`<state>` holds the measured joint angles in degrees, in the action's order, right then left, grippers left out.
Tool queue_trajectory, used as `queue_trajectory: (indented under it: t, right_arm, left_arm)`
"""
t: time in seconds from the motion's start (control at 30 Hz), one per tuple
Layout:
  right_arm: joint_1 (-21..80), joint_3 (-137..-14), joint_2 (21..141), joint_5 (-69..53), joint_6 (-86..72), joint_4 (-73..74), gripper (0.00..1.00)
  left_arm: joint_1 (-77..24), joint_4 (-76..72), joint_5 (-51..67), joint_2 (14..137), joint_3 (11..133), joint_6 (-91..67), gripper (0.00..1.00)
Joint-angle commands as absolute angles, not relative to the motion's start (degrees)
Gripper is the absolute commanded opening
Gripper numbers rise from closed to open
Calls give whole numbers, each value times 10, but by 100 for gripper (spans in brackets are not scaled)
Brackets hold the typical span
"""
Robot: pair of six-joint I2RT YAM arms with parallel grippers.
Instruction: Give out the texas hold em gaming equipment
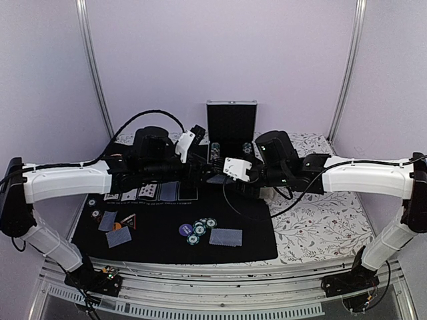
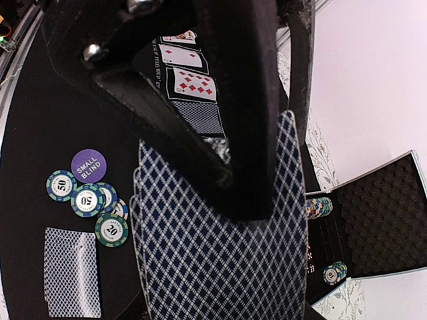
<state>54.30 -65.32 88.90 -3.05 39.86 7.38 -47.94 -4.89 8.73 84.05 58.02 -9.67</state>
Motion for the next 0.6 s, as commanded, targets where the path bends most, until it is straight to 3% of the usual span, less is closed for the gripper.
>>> queue_trajectory:
  t: [0.0, 0.13, 0.57]
  right_arm:
    - [548, -660, 881, -36, 396, 69, 42]
    - [548, -656, 878, -35, 396, 69, 42]
    - [548, -658, 881, -36, 396, 68, 42]
  left_arm:
    - [-474, -39, 54, 825, 570, -85, 62]
    - [-473, -30, 43, 820, 571, -80, 71]
    - [-471, -33, 97, 797, 569, -89, 83]
